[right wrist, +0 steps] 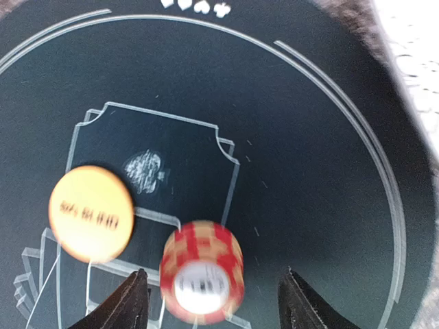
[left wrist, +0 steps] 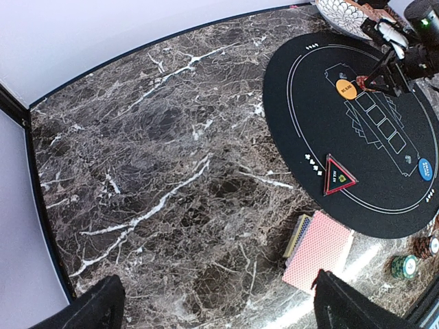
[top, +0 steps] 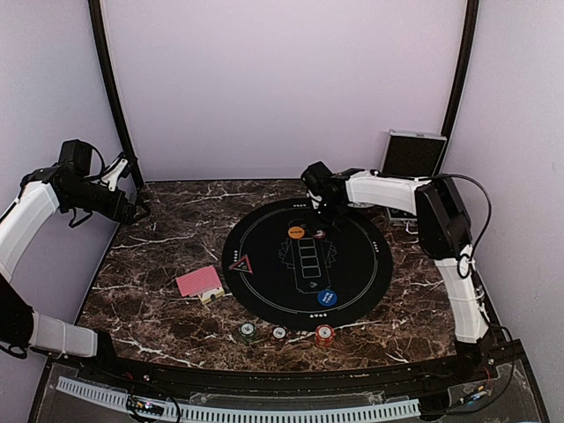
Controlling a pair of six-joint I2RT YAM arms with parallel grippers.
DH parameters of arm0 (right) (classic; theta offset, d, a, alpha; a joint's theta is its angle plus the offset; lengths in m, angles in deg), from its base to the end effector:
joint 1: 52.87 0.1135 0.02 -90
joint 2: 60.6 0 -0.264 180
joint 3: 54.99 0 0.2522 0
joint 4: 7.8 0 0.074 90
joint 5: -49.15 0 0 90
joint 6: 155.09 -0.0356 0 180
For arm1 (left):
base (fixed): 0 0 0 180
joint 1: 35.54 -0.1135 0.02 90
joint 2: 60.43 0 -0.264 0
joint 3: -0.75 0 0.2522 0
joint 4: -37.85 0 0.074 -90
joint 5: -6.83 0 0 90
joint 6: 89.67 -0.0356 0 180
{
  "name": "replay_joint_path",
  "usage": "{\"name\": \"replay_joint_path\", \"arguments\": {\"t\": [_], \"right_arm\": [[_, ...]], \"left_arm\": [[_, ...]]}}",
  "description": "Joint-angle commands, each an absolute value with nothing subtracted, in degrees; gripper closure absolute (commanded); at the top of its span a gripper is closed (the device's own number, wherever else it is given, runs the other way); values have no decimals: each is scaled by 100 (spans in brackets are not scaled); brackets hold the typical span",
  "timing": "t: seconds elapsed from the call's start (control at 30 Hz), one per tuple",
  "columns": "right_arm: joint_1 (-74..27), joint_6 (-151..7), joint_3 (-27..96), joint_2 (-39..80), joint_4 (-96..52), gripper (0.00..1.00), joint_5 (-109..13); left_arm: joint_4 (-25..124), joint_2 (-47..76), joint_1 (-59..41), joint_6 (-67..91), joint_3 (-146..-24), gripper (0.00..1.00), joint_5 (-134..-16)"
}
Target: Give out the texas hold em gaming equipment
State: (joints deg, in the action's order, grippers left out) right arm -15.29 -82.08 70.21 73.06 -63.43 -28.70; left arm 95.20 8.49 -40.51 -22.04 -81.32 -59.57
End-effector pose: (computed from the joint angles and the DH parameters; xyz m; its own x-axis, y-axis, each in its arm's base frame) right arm 0.4002 0.2985 0.1695 -0.8346 -0.2818 -0.4732 -0.2922 0.9549 -0.0534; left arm 0.2474 0.0072 0.3429 -0.5637 0.3011 -0.7692 0.4553 0.8902 0.0147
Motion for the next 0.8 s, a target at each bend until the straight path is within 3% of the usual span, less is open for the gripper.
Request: {"name": "replay_joint_path", "arguments": {"t": [0.0,0.27,0.47,0.63,0.77], "right_arm": [[-1220,-8103,6424,6099,-6116,36,-2692],[-18,-8148,4461,4362,-6317,32,-2710],[978,-8550,3412,3340,-6668,19,-2958],[1552,-8730,2932,2981,-6849,11,-3423],[1767,-8686,2682,3027,-6801,10,-3726]], "left_arm": [[9671,707,-4046,-2278,-8137,1,-5859],[9637,714,-4046,-2316,-8130,1,-5870],[9645,731,-4036,-2346,-8167,1,-5904],[9682,729,-4035,-2373,-8184,1,-5916],[9672,722,-4037,-2349,-8176,1,-5901]]}}
